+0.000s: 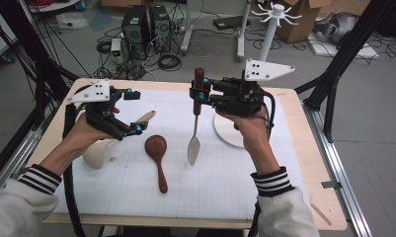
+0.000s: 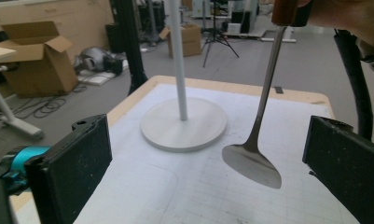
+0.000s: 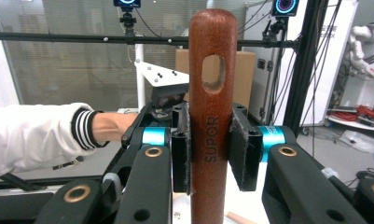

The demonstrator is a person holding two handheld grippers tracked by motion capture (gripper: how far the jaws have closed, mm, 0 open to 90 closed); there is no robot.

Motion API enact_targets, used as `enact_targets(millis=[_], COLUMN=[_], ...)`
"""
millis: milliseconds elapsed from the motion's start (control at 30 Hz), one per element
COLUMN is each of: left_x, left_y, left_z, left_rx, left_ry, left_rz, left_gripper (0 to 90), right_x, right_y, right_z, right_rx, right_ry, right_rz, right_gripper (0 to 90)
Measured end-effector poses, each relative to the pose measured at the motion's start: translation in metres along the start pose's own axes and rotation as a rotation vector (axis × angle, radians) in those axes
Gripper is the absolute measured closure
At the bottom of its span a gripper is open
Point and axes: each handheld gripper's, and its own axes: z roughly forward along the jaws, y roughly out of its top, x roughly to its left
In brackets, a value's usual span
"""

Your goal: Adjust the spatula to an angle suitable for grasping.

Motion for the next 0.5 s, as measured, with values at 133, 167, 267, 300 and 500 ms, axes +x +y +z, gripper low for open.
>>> enact_targets(millis=[133,167,267,300,500], left_x=[0.003,0.003,0.006,0.007,0.011], left_y=[-0.004,-0.005,-0.012,-0.014,-0.029], left_z=[-0.015,-0.018,-0.030,-0.033,-0.052], left_rx=[-0.029,-0.035,-0.055,-0.062,-0.098], left_ry=[0.030,0.031,0.054,0.061,0.112], left_rz=[-0.001,0.000,0.003,0.000,-0.013], left_gripper=[1.7,1.7,1.7,1.7,1.7], right_x=[0.000,0.000,0.000,0.000,0.000], right_y=[0.001,0.001,0.002,0.002,0.002], right_z=[-0.007,-0.009,-0.015,-0.015,-0.021], right_rx=[-0.004,-0.003,-0.005,-0.005,0.003], right_ry=[-0.025,-0.033,-0.054,-0.054,-0.096], right_rz=[0.010,0.014,0.025,0.025,0.033], right_gripper=[73.2,73.2,73.2,73.2,73.2])
